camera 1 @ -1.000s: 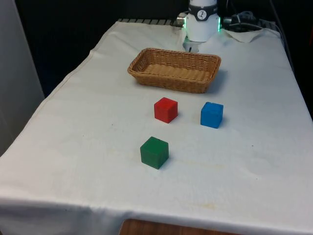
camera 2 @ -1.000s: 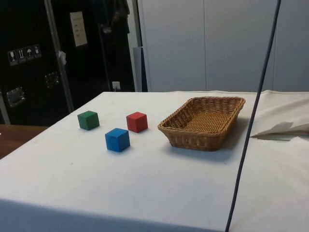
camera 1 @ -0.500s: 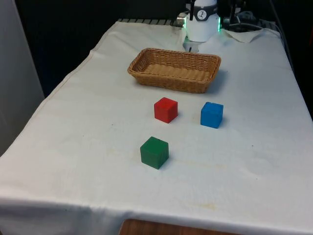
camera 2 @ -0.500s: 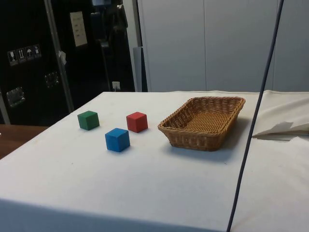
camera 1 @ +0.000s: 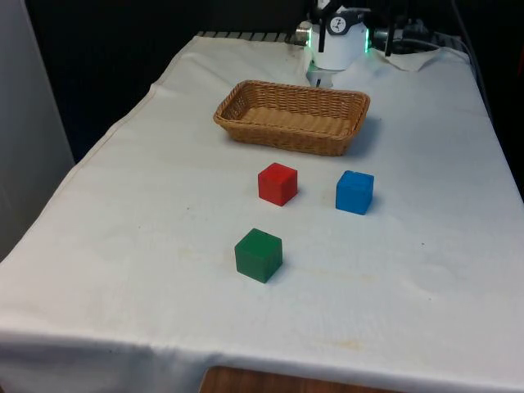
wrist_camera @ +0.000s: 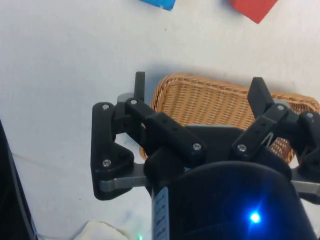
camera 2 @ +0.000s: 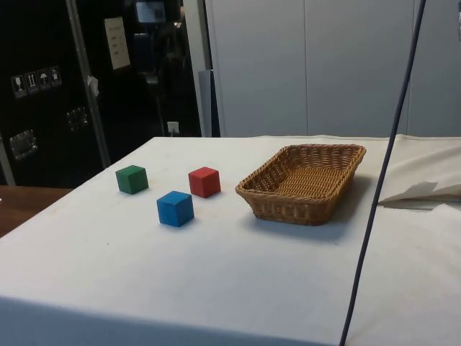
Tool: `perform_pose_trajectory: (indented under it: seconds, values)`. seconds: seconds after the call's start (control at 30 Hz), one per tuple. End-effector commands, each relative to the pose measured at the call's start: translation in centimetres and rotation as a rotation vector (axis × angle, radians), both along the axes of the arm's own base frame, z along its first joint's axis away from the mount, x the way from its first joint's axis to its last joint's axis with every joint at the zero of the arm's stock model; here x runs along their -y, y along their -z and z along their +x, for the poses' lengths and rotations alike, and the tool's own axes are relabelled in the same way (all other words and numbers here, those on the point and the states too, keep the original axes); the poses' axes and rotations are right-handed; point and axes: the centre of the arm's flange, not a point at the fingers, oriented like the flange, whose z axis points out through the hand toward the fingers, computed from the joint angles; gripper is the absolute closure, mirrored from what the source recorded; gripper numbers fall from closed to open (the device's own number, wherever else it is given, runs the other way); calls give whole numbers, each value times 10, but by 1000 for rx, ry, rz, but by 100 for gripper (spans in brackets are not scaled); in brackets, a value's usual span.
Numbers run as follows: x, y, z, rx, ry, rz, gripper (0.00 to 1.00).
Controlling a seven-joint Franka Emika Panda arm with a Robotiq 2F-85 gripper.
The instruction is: Pick up the blue cube and place it into the basket.
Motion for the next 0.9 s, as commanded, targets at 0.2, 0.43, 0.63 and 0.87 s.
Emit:
perform_pose_trajectory:
  seconds: [0.2,0.43,0.63,0.87]
  values:
    - [-5,19,4,32,2,24,0]
    - [-15,38,10,36,0,27,0]
    - [-21,51,12,40,-1,30,0]
    - [-23,70,13,56,-3,36,0]
